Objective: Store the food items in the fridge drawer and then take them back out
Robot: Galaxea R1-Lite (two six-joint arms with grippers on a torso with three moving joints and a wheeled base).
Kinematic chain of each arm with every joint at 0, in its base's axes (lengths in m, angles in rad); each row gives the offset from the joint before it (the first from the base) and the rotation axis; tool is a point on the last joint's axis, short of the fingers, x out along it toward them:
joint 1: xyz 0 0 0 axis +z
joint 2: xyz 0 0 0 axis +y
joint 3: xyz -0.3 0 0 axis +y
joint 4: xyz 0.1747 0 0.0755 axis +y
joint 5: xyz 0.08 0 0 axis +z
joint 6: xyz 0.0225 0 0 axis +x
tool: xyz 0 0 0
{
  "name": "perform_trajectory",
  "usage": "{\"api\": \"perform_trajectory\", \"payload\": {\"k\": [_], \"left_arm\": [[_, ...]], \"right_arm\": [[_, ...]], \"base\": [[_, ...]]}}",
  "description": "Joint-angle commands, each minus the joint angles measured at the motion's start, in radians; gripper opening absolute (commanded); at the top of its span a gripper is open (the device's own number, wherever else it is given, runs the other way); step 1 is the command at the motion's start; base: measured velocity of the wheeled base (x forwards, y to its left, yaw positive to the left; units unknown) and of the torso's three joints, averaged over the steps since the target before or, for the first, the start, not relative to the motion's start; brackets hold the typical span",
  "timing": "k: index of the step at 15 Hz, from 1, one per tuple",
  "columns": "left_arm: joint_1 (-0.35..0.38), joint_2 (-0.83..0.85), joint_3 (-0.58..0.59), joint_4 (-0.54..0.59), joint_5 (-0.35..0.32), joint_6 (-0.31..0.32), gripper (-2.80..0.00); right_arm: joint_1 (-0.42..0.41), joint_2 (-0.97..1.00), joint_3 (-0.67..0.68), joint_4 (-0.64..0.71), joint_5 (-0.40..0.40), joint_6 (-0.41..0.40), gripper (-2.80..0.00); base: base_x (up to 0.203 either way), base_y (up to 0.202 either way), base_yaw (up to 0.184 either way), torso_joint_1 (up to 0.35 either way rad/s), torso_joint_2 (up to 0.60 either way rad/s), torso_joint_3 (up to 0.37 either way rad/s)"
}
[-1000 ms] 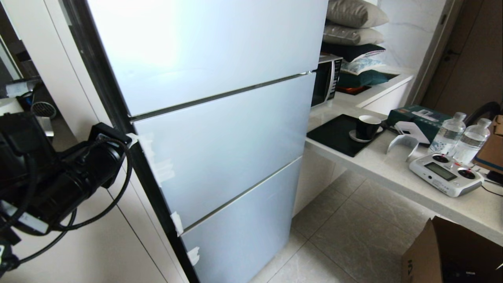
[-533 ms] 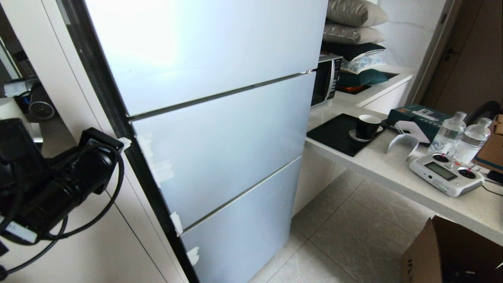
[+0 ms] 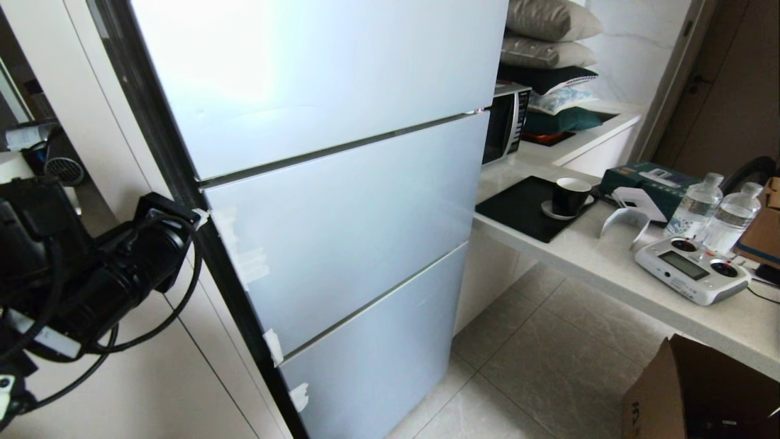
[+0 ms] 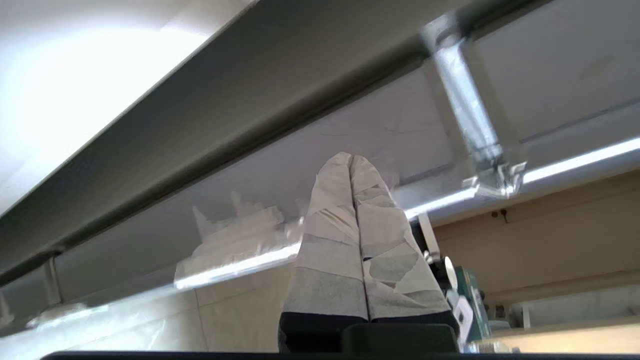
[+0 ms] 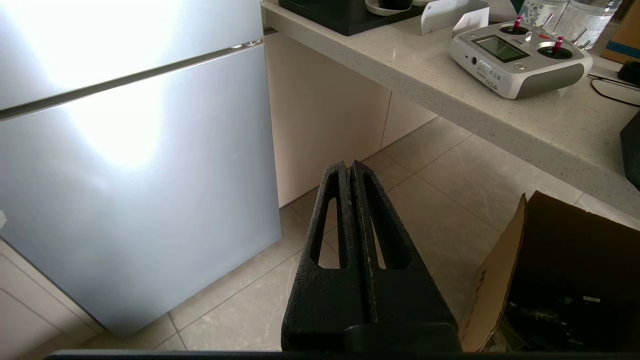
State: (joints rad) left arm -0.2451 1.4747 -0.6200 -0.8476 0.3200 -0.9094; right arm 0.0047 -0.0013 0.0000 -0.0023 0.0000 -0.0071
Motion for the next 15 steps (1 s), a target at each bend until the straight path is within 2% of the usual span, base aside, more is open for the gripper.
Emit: {"api": "perform_trajectory", "payload": {"k": [1, 8, 11, 15], "left_arm": [[0.003, 0.013, -0.004, -0.011, 0.008, -0.005, -2.80], [0.001, 0.065, -0.006, -0.042, 0.010, -0.010, -2.80], [-0.005, 0.084, -0.017, -0.041, 0.008, -0.049, -2.80], [-0.030, 0.080, -0.014, -0.041, 0.002, -0.049, -2.80]], "right_arm": [[0.000, 0.000, 0.000, -0.001, 0.000, -0.001, -2.80], [0.000, 0.000, 0.000, -0.001, 0.000, 0.001, -2.80], [0.000, 0.000, 0.000, -0.001, 0.000, -0.001, -2.80], [0.000, 0.000, 0.000, -0.001, 0.000, -0.001, -2.80]], "base": [[0.000, 0.000, 0.000, 0.000, 0.00, 0.000], [0.000, 0.000, 0.000, 0.000, 0.00, 0.000], [0.000, 0.000, 0.000, 0.000, 0.00, 0.000], [0.000, 0.000, 0.000, 0.000, 0.00, 0.000]]}}
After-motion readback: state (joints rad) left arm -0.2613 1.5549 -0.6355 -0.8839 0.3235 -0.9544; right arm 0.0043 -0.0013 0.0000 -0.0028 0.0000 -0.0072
